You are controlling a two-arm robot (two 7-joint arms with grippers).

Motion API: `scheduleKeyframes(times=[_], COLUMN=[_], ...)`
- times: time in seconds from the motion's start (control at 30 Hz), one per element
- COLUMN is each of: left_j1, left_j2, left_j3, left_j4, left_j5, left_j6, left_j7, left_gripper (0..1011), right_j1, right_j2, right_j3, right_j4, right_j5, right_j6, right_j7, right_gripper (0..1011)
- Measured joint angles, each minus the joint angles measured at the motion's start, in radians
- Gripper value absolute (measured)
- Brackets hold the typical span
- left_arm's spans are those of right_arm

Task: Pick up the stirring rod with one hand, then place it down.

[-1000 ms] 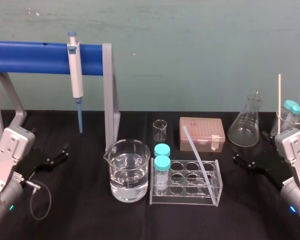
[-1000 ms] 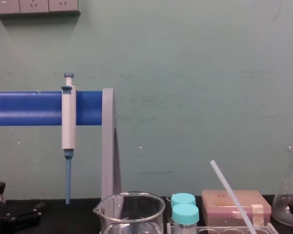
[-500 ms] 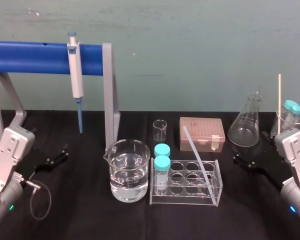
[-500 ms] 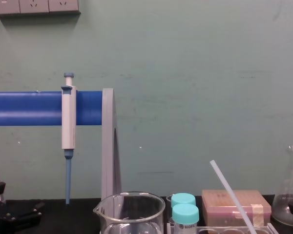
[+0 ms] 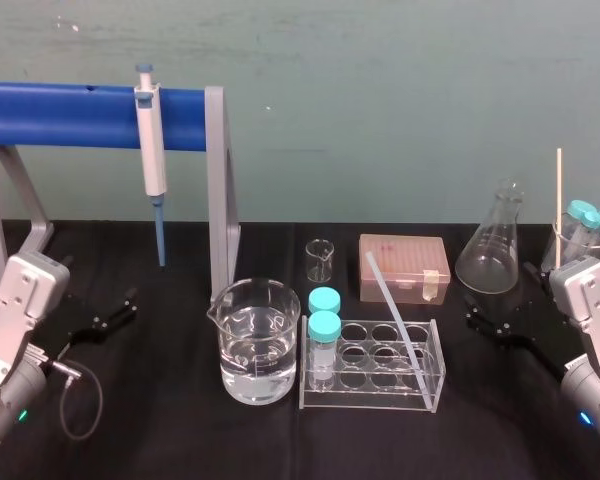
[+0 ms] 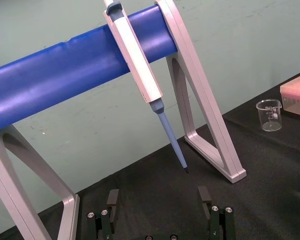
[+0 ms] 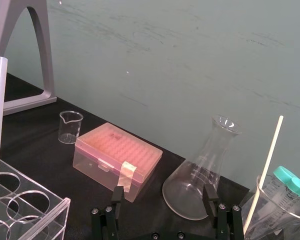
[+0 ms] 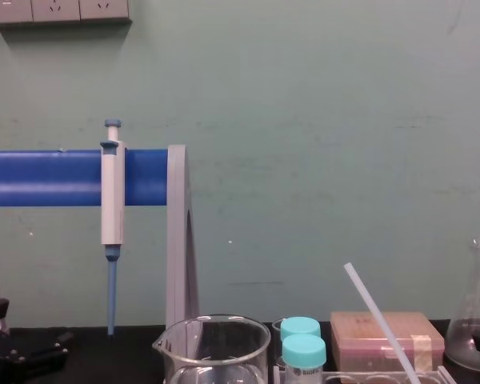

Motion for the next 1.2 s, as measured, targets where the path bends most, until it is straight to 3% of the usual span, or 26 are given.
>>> scheduleKeyframes(times=[1.2], left_j1=[0.000], left_j2=[0.000], left_j3=[0.000], left_j4=[0.000], left_j5=[0.000], left_j6=[0.000], left_j7=[0.000], left_gripper=[1000], right_j1=[-0.001], right_j2=[-0.001], right_j3=[0.002], right_j4=[-0.001], right_j5=[-0.001], right_j6=[0.000], right_j7=[0.001], right_gripper=[1003])
